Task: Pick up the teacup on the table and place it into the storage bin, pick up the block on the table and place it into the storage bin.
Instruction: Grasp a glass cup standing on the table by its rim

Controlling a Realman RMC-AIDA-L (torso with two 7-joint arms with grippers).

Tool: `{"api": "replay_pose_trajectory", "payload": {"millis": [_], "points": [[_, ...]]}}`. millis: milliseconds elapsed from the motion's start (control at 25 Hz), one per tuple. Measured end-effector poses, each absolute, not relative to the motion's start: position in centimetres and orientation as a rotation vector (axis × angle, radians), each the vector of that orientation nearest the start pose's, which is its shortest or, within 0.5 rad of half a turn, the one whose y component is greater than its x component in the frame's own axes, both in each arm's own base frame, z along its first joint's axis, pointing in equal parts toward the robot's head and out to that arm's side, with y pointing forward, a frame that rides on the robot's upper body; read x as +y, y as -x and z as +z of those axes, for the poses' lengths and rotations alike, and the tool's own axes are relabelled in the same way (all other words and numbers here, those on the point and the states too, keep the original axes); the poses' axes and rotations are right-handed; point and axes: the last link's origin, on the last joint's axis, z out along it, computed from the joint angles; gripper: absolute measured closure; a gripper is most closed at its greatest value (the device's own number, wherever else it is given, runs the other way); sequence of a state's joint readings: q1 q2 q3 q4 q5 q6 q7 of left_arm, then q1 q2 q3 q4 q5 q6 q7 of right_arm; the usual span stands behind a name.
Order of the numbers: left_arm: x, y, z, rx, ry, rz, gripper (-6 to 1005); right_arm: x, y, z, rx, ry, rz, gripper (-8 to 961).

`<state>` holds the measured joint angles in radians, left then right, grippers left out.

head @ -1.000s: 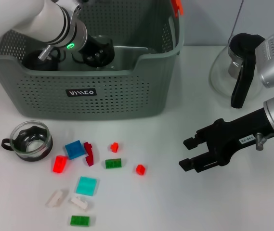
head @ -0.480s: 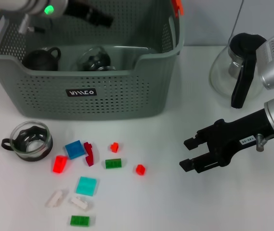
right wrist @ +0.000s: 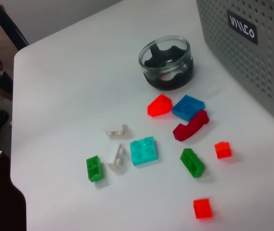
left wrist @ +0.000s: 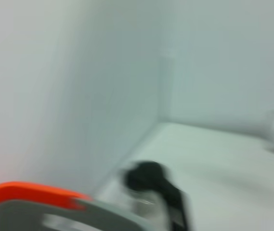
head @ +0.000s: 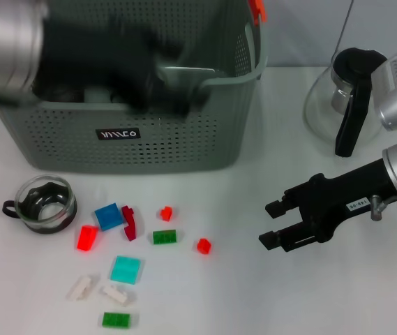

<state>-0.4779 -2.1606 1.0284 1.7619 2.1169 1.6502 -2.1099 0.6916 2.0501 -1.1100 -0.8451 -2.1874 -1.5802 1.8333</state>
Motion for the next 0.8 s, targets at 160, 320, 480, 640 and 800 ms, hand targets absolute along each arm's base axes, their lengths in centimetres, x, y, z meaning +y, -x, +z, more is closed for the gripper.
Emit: {"api": "replay_pose_trajectory", "payload": {"millis": [160,320,480,640,800], "points": [[29.2,12.1,7.5,-0.125,2.805,-0.19,232,35.2,-19.8,-2.4,0.64,3.092,0.073,267],[27.5,14.6,7.1,-0.083,2.857,-0.069,241,35.3,-19.4,-2.5,0.634,3.089,0.093,266],[27.3,17.6,6.9,-0.13,2.836,0.087,251,35.5,-19.3,-3.0,0.638,3.079,0.103,266],[28.5,21.0,6.7,-0.237,2.763,0.244,261,35.4,-19.3,-3.4,0.649,3.076,0.108,266],[29.7,24.0,6.0,-0.304,2.694,0.401,271,35.4,-19.3,-3.6,0.66,3.075,0.112,266]]}}
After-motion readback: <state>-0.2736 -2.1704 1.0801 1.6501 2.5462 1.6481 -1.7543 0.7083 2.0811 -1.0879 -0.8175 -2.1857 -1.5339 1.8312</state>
